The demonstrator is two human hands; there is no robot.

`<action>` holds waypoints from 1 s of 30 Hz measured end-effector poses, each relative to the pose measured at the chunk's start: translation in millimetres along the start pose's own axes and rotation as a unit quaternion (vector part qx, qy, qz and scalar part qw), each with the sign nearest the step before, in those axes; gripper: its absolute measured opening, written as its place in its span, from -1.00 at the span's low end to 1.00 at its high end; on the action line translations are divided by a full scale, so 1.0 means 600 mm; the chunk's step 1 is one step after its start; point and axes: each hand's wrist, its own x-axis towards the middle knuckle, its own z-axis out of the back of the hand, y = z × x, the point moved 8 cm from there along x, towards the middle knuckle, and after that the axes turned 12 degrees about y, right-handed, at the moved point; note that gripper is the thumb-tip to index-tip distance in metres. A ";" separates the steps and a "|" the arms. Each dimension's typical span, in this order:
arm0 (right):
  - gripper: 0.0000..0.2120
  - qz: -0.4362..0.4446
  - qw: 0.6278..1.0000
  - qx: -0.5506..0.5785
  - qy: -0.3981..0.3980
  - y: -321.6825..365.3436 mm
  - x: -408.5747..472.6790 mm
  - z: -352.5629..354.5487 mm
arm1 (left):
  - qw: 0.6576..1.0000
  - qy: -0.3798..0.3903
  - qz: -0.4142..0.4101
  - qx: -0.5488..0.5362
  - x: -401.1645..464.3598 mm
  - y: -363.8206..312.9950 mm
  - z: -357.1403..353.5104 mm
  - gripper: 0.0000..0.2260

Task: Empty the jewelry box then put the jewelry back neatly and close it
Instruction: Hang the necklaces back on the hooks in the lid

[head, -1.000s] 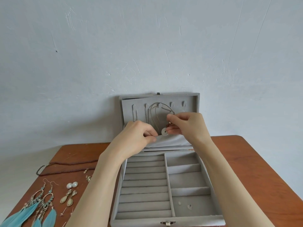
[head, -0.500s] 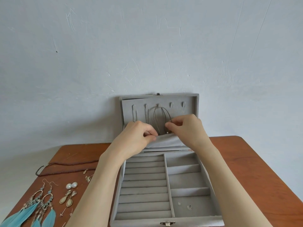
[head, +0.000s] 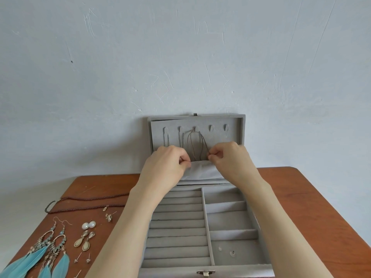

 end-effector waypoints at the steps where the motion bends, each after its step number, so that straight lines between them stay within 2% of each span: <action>1: -0.90 -0.009 1.000 0.011 -0.012 -0.002 -0.001 0.000 | 1.000 -0.007 0.005 0.005 0.000 -0.001 0.000 -0.92; 3: -0.95 -0.027 0.998 0.034 -0.040 -0.009 -0.002 0.002 | 0.999 -0.025 0.017 0.026 0.000 -0.003 -0.001 -0.91; 8: -0.92 -0.026 0.995 0.044 -0.081 -0.008 -0.016 0.010 | 0.997 -0.061 0.027 0.044 -0.009 -0.006 -0.003 -0.87; 11: -0.91 0.008 0.992 0.026 -0.124 0.012 -0.030 0.021 | 0.995 -0.085 0.014 0.043 -0.016 -0.013 0.002 -0.86; 14: -0.92 0.072 0.984 0.002 -0.162 0.047 -0.029 0.041 | 0.989 -0.146 0.000 0.022 -0.022 -0.021 0.025 -0.89; 19: -0.86 0.064 0.986 -0.047 -0.148 0.071 -0.001 0.046 | 0.970 -0.239 -0.031 -0.031 -0.021 -0.041 0.053 -0.84; 23: -0.81 0.035 0.986 -0.077 -0.145 0.065 0.015 0.048 | 0.969 -0.245 -0.022 -0.035 0.002 -0.042 0.054 -0.82; 30: -0.78 0.023 0.982 -0.096 -0.159 0.063 0.024 0.045 | 0.958 -0.282 -0.020 -0.042 0.012 -0.044 0.055 -0.92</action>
